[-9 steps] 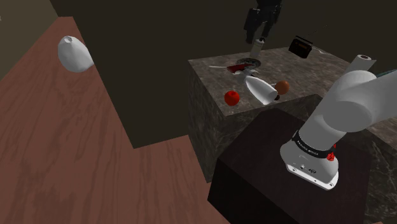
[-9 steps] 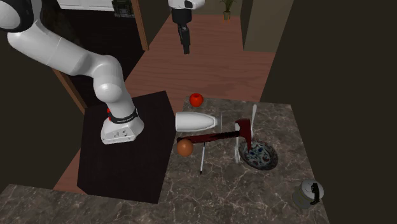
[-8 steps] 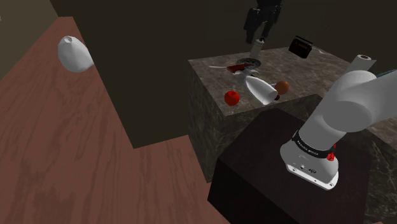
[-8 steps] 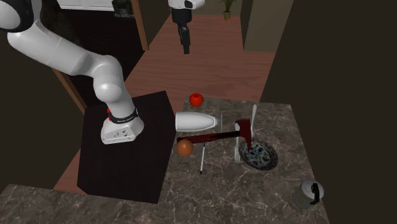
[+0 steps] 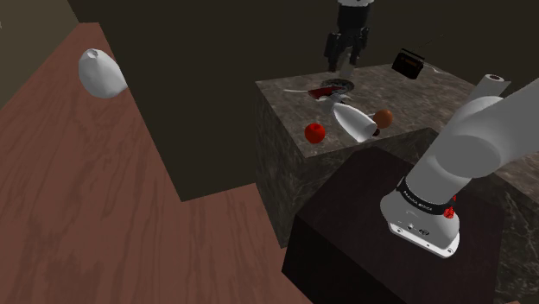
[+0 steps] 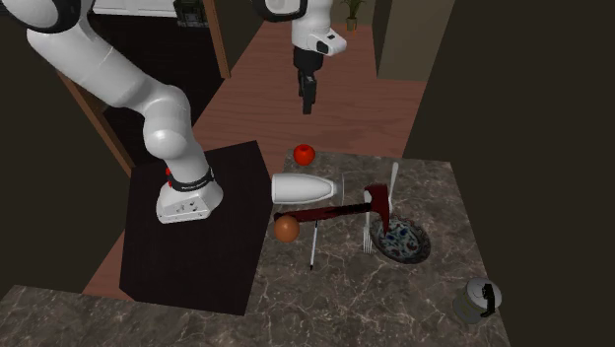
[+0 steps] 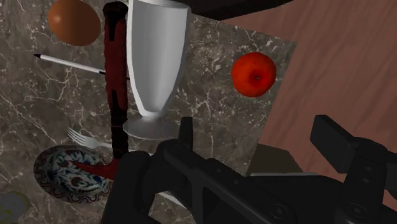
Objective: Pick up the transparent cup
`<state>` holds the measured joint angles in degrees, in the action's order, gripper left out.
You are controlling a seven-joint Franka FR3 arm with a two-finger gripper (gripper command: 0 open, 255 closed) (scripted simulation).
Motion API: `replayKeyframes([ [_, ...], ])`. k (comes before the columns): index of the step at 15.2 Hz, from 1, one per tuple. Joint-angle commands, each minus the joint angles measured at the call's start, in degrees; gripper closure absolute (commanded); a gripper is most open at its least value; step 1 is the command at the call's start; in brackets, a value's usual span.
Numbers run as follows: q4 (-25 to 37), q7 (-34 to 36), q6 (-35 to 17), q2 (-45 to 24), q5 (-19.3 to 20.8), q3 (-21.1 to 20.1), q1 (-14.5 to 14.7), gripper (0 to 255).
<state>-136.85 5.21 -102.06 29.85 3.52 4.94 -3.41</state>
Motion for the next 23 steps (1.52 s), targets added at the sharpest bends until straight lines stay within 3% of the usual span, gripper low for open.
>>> replayKeyframes([
  [1,0.53,-0.64,-1.34,-3.82,0.19,1.34,-0.76,0],
  [16,10.41,-7.76,-8.00,-35.35,-1.59,10.35,-7.01,0],
  [23,9.13,-8.24,-12.40,-38.66,-2.39,10.27,-7.24,0],
])
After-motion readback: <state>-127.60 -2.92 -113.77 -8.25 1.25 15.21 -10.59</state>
